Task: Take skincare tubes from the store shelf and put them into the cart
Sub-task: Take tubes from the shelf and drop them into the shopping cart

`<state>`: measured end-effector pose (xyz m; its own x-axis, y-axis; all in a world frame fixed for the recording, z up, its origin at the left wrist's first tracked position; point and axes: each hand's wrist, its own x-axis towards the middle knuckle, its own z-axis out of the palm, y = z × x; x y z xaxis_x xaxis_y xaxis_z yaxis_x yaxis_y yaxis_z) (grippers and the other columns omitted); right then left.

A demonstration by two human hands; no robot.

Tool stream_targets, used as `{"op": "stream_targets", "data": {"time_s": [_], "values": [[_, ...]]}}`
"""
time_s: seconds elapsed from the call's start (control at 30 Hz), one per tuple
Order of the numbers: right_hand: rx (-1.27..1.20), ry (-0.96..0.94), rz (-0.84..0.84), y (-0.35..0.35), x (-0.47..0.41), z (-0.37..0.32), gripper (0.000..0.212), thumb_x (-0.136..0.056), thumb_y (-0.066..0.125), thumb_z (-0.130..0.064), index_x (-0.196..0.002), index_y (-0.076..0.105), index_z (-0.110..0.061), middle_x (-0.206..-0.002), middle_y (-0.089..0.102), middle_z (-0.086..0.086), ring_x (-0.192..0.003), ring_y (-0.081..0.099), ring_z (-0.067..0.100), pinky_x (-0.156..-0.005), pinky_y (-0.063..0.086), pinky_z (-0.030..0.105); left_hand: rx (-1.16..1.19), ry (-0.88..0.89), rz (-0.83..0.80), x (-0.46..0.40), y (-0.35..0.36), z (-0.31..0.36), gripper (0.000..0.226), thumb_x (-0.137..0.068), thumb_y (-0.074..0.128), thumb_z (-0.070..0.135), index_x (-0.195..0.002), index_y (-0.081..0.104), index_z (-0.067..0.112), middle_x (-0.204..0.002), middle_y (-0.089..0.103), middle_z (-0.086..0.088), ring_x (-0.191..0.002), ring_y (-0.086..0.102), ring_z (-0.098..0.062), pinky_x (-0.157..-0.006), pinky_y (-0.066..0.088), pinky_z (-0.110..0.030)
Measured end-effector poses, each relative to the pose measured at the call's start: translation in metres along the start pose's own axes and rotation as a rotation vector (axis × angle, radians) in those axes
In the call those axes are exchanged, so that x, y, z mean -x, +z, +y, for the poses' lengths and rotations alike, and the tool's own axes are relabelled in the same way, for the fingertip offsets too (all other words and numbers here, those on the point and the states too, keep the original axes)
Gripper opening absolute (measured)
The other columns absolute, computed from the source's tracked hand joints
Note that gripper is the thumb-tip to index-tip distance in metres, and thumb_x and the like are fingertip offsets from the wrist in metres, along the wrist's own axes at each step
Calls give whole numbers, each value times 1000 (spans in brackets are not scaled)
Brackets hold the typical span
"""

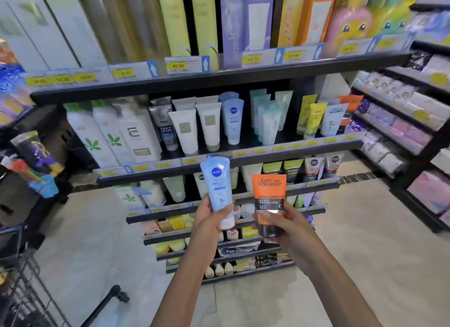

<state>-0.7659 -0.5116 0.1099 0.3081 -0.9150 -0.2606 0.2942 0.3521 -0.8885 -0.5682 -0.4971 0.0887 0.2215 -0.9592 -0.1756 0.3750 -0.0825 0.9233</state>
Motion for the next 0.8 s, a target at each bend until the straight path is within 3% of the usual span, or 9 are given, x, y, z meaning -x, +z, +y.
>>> {"op": "stream_targets", "data": {"time_s": [0.13, 0.33, 0.5, 0.63, 0.8], "values": [[15, -3, -8, -19, -27, -20, 48, -79, 78, -17, -126, 66, -11, -116, 75, 19, -105, 71, 44, -84, 56, 41, 8, 40, 13, -46, 28, 7, 48, -90, 70, 1, -132, 56, 20, -119, 74, -6, -107, 72, -24, -84, 58, -39], [24, -21, 2, -44, -62, -43, 44, -81, 77, -14, -124, 67, -9, -116, 73, 23, -102, 72, 42, -94, 52, 53, -26, 143, -24, -96, 61, 26, 47, -90, 73, 7, -130, 54, 24, -121, 74, 2, -115, 69, -19, -101, 52, -41], [20, -38, -5, -60, -84, -58, 47, -84, 76, -15, -129, 63, -7, -118, 73, 23, -104, 71, 44, -88, 53, 47, -146, 233, -4, -132, 76, 44, 49, -91, 74, 10, -134, 53, 21, -124, 71, 2, -114, 68, -16, -97, 56, -40], [38, -52, -25, -71, -99, -72, 47, -83, 75, -18, -128, 63, -10, -116, 74, 20, -103, 73, 40, -86, 52, 47, -284, 334, 53, -160, 81, 56, 57, -84, 81, 24, -135, 54, 21, -127, 69, 2, -116, 66, -18, -95, 57, -40], [25, -32, -76, -86, -117, -81, 44, -87, 72, -15, -130, 62, -9, -116, 74, 22, -101, 73, 41, -80, 56, 39, -463, 405, 190, -187, 89, 65, 47, -85, 81, 20, -126, 59, 27, -119, 70, 9, -109, 67, -9, -91, 59, -35]]}}
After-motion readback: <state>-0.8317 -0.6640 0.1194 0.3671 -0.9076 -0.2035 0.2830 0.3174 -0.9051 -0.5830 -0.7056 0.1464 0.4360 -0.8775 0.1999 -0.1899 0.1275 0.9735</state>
